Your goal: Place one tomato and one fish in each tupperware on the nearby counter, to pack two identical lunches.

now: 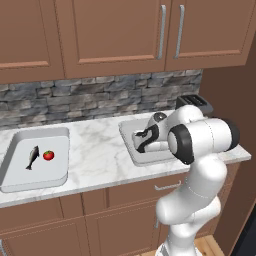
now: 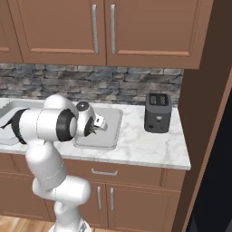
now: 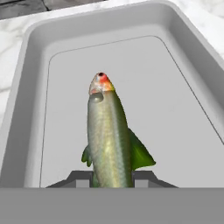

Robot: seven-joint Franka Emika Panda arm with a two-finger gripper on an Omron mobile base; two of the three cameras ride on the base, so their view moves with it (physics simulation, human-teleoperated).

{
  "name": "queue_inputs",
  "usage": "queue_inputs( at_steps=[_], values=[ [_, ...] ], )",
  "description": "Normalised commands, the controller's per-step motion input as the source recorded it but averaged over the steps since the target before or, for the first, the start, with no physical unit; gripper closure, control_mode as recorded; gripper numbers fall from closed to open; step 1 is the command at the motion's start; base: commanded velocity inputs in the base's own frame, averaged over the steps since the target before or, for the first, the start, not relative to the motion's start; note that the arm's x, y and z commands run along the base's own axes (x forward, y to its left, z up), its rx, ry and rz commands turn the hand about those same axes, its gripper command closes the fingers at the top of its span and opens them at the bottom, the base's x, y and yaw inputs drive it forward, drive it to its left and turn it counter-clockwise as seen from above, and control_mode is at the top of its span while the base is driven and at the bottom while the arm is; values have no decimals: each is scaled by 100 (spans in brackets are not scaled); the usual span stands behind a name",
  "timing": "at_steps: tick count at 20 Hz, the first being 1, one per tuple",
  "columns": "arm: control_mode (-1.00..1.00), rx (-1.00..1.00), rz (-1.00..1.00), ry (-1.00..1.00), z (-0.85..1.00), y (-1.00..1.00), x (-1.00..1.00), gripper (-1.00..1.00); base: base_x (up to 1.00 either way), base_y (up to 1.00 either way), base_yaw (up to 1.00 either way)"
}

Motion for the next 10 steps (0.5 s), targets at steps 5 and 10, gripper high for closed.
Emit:
queue_inputs(
  at_steps=[5,10],
  values=[
    [-100,0,-1,0,-27,0,24,100,0,0,0],
    [-100,0,-2,0,-21,0,12,-100,0,0,0]
  ],
)
